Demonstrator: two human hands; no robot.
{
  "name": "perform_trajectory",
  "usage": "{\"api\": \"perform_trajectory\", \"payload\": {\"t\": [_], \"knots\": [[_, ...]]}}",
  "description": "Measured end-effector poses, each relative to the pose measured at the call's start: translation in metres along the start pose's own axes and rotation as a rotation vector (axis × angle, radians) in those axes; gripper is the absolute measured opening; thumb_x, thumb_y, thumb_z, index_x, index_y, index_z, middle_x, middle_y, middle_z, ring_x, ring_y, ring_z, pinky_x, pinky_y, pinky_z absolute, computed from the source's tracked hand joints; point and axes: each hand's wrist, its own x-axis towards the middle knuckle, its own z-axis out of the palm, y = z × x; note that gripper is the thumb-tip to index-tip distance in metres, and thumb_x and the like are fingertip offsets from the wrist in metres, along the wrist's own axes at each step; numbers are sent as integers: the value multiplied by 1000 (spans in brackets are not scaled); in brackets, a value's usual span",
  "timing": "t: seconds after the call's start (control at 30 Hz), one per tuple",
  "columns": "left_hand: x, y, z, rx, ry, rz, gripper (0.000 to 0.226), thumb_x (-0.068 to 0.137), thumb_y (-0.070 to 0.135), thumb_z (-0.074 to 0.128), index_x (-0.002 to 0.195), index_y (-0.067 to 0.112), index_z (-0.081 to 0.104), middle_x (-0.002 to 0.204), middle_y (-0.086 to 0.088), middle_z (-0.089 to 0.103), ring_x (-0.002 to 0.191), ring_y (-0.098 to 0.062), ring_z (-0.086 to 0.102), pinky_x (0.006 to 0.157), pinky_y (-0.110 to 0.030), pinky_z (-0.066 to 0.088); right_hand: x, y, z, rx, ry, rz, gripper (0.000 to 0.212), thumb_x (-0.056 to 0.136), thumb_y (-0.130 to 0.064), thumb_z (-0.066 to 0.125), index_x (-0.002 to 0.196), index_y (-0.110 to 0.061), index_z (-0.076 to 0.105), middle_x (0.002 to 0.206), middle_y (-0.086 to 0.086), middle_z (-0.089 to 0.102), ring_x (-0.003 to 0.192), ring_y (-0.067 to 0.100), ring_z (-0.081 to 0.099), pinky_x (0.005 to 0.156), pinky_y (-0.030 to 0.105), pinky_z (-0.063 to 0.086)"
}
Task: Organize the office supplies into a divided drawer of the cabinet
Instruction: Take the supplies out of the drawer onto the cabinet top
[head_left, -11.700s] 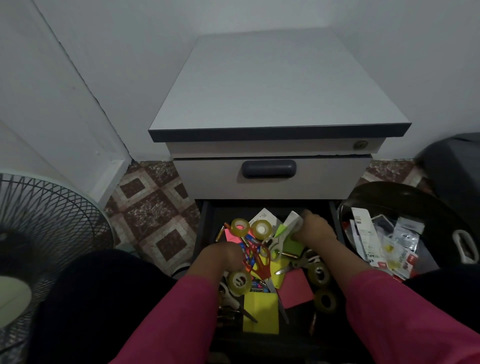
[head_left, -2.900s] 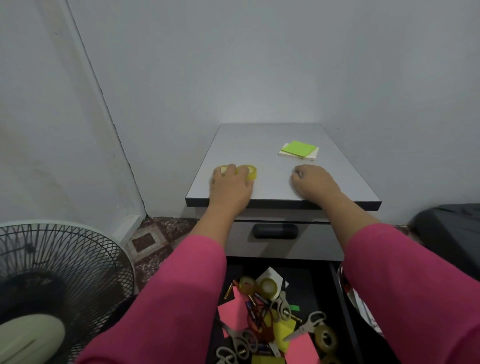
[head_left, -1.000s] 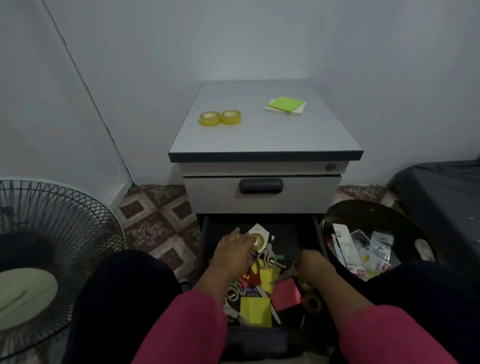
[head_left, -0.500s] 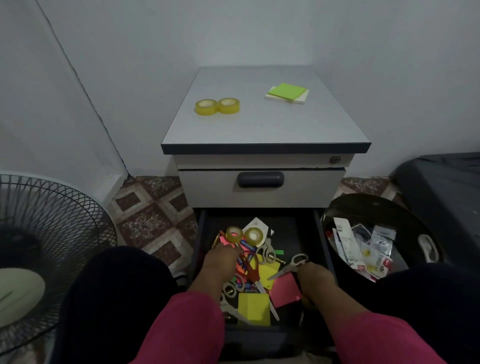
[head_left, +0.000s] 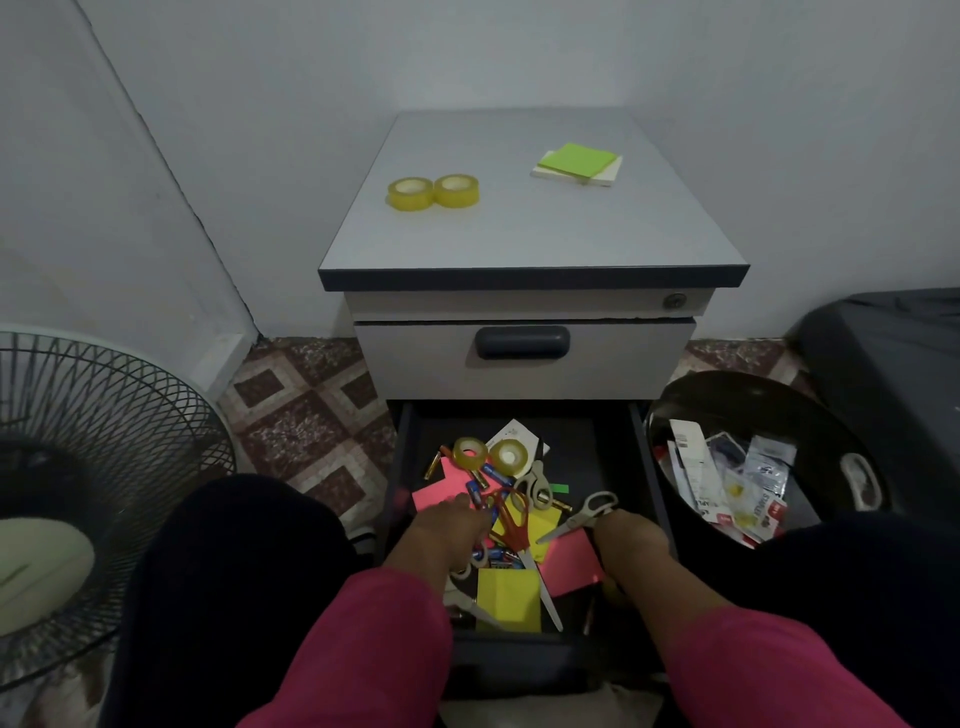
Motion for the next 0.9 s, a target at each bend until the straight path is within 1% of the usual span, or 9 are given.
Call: {"api": "perform_trajectory", "payload": {"t": [0.07, 0.17, 0.23, 0.33, 0.4, 0.6, 0.73, 0.83, 0.9], "knots": [[-1, 0, -1, 19, -20, -22, 39, 88, 3, 57, 126, 8, 49, 126, -16, 46, 112, -34, 51, 88, -39, 44, 1, 1, 0, 5, 5, -7, 37, 96, -10, 49, 133, -12, 51, 136, 7, 53, 123, 24, 53, 96, 34, 45], [0, 0, -5, 9, -95, -20, 29, 83, 12, 67, 110, 5, 60, 116, -14, 60, 104, -30, 58, 81, -38, 49, 1, 1, 0, 7, -7, -10, 39, 96, -11, 50, 135, -12, 49, 137, 8, 52, 125, 25, 51, 98, 35, 44], [-4, 1, -4, 34, -155, 0, 42, 80, 21, 74, 115, 7, 57, 117, -12, 59, 104, -29, 57, 76, -36, 47, 2, 1, 0, 0, -18, -12, 40, 95, -11, 52, 135, -12, 49, 137, 8, 52, 125, 25, 51, 98, 36, 44], [-11, 1, 4, 124, -170, 36, 78, 73, 25, 81, 137, 12, 38, 128, -11, 45, 115, -30, 50, 78, -37, 41, 1, 1, -1, -7, -34, -20, 42, 93, -13, 55, 135, -13, 49, 138, 8, 51, 125, 25, 50, 100, 36, 43], [-11, 1, 10, 139, -144, 42, 84, 72, 21, 82, 140, 12, 34, 131, -12, 42, 117, -31, 47, 82, -39, 43, 1, 1, -1, -4, -43, -19, 44, 92, -14, 57, 135, -14, 49, 139, 7, 51, 126, 26, 50, 100, 37, 43], [-14, 4, 10, 23, 34, 30, 40, 96, 21, 51, 133, 7, 45, 132, -15, 50, 118, -33, 51, 90, -36, 42, 1, 2, -2, -29, -50, -37, 48, 91, -16, 58, 137, -12, 47, 140, 8, 50, 127, 26, 49, 101, 37, 43], [-10, 7, 12, -12, 31, -39, 27, 94, 18, 51, 117, 5, 56, 119, -14, 61, 105, -30, 59, 82, -37, 47, 0, 2, -5, -32, -81, -41, 52, 89, -18, 62, 138, -13, 46, 140, 8, 49, 127, 27, 49, 102, 38, 42], [-6, 3, 8, -198, 122, -171, 28, 92, 19, 57, 115, 4, 56, 114, -12, 62, 101, -25, 59, 79, -33, 46, 0, 2, -6, -24, -98, -41, 53, 90, -18, 61, 140, -13, 44, 141, 8, 48, 129, 27, 47, 103, 38, 41], [-7, -3, 9, -251, 117, -181, 42, 87, 26, 65, 122, 7, 50, 120, -11, 54, 106, -26, 55, 82, -33, 45, 0, 2, -7, -24, -107, -32, 54, 90, -18, 61, 141, -13, 43, 142, 8, 48, 130, 27, 47, 104, 38, 40]]}}
